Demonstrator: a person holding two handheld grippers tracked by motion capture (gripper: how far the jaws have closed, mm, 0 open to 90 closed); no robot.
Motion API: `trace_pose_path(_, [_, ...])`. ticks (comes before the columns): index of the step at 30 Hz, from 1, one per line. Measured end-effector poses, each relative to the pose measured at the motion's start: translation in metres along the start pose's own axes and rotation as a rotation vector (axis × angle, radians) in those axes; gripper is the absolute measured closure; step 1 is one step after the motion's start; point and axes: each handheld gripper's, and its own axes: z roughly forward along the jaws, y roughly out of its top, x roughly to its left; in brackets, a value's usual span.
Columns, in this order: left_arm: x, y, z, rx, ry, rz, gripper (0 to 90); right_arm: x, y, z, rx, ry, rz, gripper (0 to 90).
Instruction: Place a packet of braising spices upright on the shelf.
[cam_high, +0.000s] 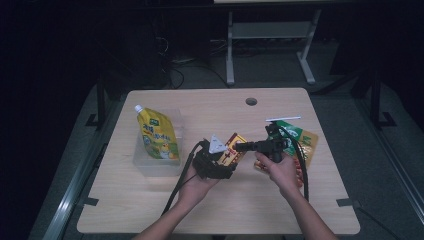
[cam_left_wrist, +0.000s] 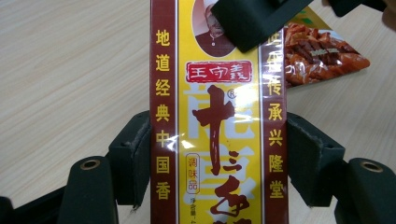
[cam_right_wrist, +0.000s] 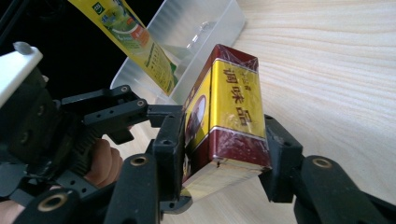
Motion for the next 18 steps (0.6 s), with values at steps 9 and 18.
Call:
trace_pose_path(9, [0.003, -0.005, 0.003, 0.013, 0.000, -0.015, 31.6, 0.010, 0.005, 0.002, 0.024, -0.010, -0.041, 64.5])
trace_pose_path(18, [0.004, -0.010, 0.002, 0.021, -0.021, -0.004, 29.9, 0.023, 0.008, 0.006, 0.061, -0.055, -0.135, 66.9])
